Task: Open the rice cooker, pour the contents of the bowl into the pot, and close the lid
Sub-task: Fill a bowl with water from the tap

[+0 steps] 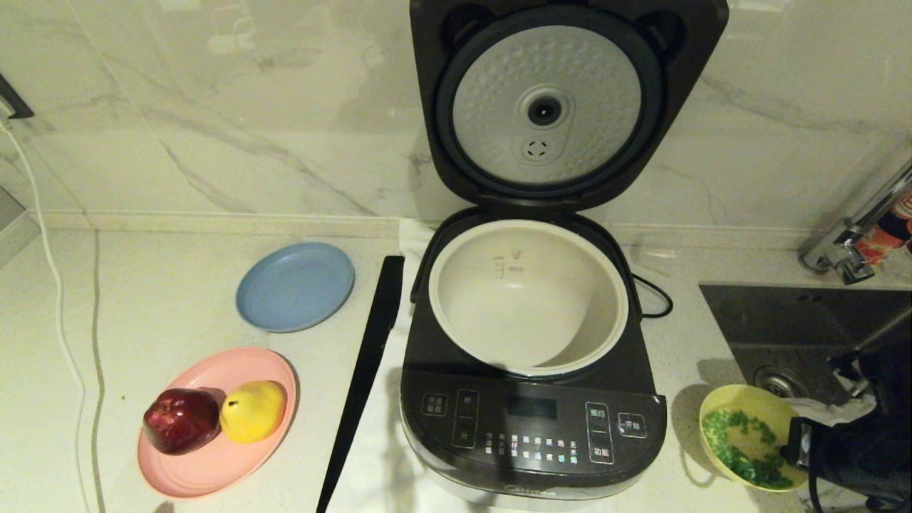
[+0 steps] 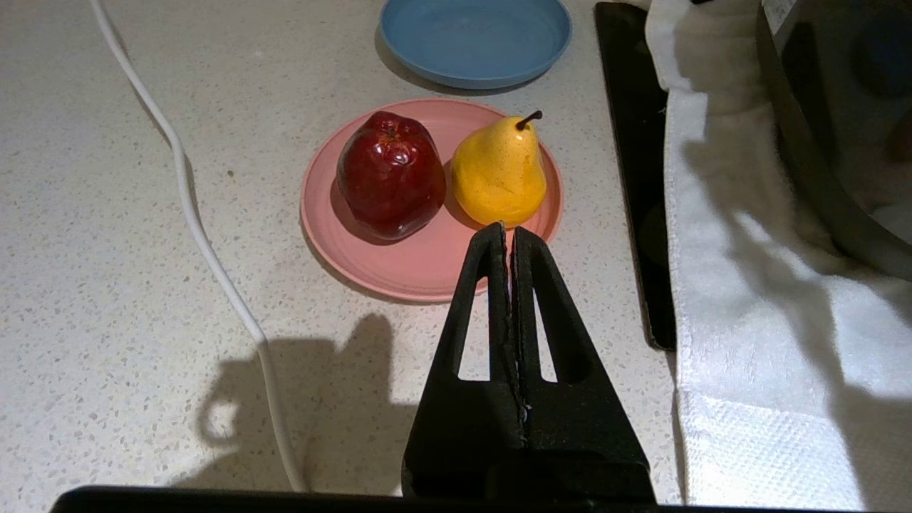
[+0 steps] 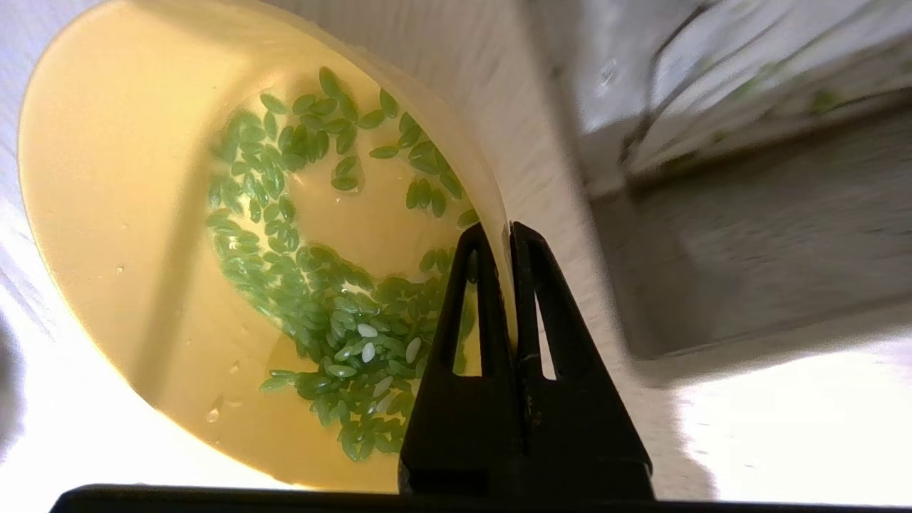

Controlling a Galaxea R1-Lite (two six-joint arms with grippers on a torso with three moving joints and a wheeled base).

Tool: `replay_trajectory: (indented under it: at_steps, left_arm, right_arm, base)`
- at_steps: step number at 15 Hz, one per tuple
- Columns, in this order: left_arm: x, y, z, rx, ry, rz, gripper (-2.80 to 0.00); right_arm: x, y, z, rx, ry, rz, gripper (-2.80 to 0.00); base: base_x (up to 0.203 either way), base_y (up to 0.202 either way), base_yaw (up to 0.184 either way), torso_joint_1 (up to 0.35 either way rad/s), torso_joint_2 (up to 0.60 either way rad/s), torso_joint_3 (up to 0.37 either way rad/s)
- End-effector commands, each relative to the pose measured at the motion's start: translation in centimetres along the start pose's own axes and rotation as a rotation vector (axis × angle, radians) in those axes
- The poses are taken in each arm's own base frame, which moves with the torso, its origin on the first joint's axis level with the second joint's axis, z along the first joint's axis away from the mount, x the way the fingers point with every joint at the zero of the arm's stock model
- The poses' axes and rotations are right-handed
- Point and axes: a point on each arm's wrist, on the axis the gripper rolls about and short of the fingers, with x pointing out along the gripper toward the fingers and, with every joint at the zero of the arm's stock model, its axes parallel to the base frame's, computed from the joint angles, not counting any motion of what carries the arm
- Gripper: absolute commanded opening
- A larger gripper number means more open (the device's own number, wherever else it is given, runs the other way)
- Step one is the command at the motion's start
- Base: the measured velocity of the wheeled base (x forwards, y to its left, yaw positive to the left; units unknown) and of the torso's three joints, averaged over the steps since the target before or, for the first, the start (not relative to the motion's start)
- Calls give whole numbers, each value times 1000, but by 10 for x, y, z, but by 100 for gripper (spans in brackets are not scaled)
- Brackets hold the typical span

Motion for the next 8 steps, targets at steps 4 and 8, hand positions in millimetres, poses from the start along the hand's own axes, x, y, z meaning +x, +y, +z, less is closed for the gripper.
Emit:
replay_trajectory:
  at_steps: [4, 8]
  left_arm:
    - [0, 0, -1, 0, 2, 0, -280]
    - [0, 0, -1, 0, 2, 0, -280]
  right_arm:
    - [-37, -27, 49, 162, -115, -13, -280]
    - [-38, -76, 81, 340, -139, -64, -280]
  base:
    - [0, 0, 0, 0, 0, 0]
    - [0, 0, 0, 0, 0, 0]
